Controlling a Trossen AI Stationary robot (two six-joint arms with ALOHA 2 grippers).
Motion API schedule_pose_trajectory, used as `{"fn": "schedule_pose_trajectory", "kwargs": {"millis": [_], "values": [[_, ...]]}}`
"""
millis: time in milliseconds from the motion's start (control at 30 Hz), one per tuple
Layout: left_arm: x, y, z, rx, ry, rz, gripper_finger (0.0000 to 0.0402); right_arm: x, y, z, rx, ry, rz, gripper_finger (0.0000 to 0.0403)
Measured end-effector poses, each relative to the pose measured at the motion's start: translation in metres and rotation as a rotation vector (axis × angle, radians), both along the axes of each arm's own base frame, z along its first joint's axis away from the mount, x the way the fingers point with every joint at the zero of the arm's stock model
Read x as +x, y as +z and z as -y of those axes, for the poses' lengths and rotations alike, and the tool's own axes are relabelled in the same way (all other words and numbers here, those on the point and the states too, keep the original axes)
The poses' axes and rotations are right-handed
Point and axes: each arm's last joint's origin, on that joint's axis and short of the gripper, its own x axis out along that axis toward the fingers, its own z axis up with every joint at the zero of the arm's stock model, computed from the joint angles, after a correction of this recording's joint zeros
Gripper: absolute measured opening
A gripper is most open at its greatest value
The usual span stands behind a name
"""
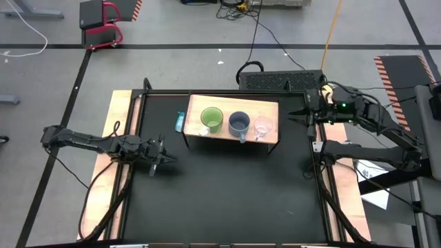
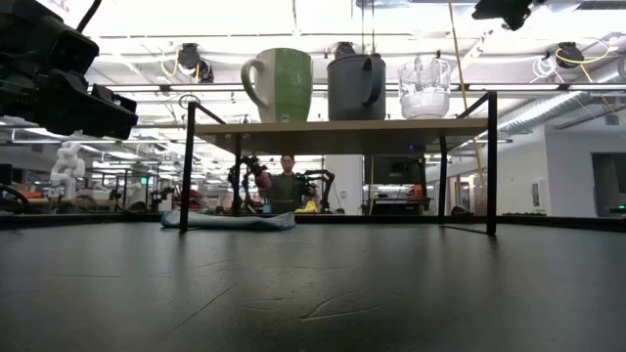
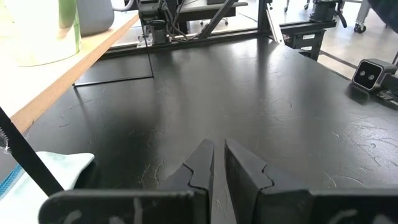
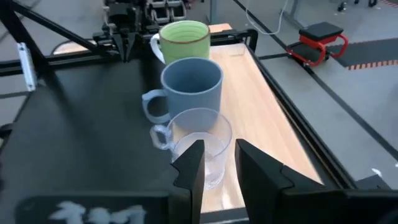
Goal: Stack small to large cups/mugs on shelf
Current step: Return to Home Position
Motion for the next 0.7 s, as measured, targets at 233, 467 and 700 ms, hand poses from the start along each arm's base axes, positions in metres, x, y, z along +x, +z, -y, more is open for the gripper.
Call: {"fn": "schedule_pose_trajectory", "kwargs": {"millis": [233,467,700], "values": [[0.000,0.000,0.000,0.000,0.000,0.000,0.0042,-0.015,-0.012,-0.008,0.039,0.028,0.038,0.0082],[0.000,0.000,0.000,-0.002,0.001,-0.001,0.0042,-0.026,-0.029,-0.013,0.031,0.026,0.074,0.0077],[0.000,0.000,0.000,-0.004,0.001,-0.001,0.0042,-0.029,-0.042,-0.015,0.021,0.038,0.114,0.0027]]}}
